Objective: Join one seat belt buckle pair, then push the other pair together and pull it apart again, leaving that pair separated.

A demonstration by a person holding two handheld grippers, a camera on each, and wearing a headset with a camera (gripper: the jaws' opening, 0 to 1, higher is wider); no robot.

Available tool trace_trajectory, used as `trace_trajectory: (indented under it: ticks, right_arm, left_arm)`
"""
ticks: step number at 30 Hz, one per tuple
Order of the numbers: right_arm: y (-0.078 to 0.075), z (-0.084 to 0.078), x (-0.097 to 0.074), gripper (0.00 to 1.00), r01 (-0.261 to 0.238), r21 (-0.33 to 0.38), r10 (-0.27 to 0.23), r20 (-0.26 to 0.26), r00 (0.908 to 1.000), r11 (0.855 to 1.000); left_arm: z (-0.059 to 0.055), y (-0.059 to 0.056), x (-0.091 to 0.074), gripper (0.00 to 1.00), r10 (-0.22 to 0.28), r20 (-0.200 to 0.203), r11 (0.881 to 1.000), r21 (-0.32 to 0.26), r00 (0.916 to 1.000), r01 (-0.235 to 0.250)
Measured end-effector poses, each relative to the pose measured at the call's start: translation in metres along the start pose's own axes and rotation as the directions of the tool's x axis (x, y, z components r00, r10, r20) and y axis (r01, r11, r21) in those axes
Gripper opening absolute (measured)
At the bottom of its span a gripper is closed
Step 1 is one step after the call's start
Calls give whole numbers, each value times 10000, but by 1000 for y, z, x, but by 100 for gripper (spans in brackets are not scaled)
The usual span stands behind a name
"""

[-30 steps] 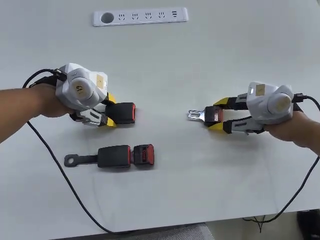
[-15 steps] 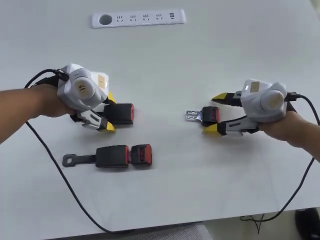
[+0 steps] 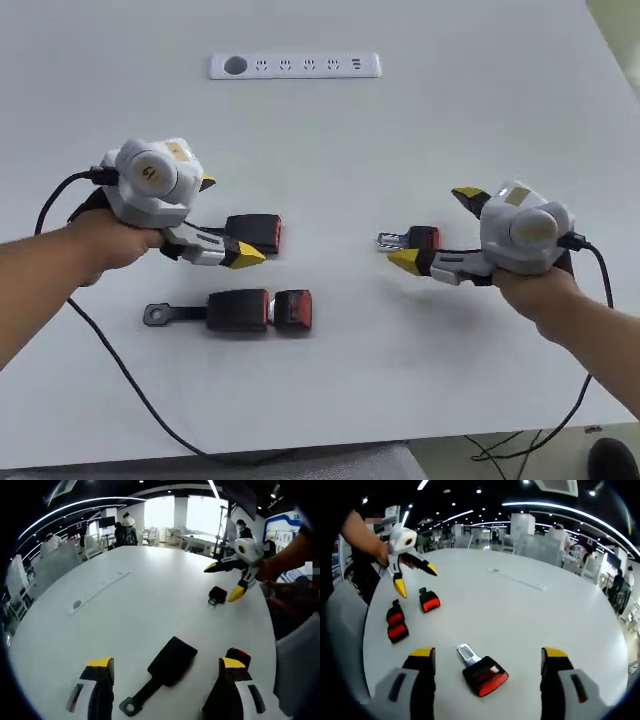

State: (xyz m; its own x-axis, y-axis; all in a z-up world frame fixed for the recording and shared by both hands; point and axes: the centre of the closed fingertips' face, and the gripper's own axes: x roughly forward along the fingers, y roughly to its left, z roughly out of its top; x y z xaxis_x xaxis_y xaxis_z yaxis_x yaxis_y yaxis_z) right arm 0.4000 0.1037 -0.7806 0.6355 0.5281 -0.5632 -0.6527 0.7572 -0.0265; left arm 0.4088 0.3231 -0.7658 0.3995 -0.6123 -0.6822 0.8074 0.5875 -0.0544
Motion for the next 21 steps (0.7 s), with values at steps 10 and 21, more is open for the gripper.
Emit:
trace_trajectory:
  ticks: [10,21]
  right_arm:
    - [38,7,-19,97,613,199,-626,714,9955,9979]
    - [76,2,-52,100,604,-205,-583,936,9939,9980]
  left_arm:
    - [-9,-4,-58,100,1416,1370,9815,-1482,9804,-1210]
    - [-31,-28,-113,100,1601,2134,9836,-1165,9638,-1376]
